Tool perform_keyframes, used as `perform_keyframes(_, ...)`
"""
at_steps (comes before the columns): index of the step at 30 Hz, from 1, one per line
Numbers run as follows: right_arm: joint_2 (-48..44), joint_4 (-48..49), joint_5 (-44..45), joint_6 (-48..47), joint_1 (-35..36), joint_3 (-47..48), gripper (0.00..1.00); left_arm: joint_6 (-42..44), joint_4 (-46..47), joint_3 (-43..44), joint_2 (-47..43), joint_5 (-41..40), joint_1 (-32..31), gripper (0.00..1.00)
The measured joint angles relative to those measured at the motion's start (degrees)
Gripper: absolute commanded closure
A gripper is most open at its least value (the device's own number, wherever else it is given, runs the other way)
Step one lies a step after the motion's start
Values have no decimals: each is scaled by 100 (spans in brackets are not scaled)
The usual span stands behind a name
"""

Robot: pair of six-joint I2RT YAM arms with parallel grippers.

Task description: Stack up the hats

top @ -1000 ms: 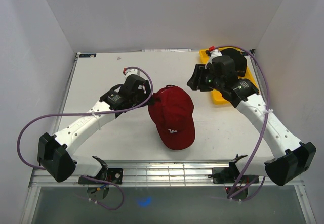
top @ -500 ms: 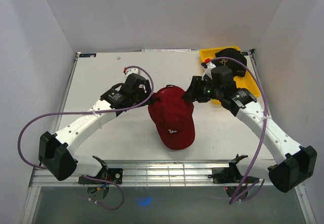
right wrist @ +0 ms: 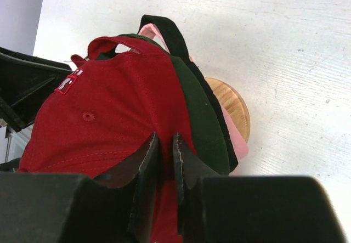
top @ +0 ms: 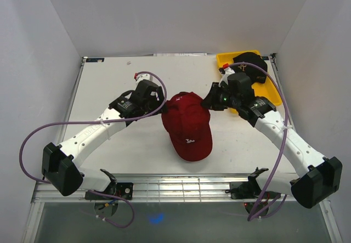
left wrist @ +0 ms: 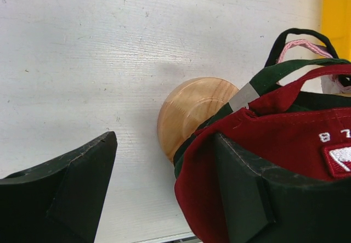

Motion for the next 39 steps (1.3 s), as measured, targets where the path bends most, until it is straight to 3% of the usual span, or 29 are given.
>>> perform_keyframes(10, -50, 378, 273, 2, -4, -328, 80, -4, 83, 0, 22, -2, 0, 19)
perform_keyframes(16, -186, 619, 385, 4, -11, -581, 72, -17, 144, 0, 72, 0, -2, 19)
perform_keyframes(34, -334, 1093, 450, 39, -13, -1012, 71, -111, 400, -153, 107, -2, -2, 18)
perform_keyframes(39, -444, 1202, 511, 57, -13, -1139, 61, -114, 428, -170, 105, -11, -2, 17)
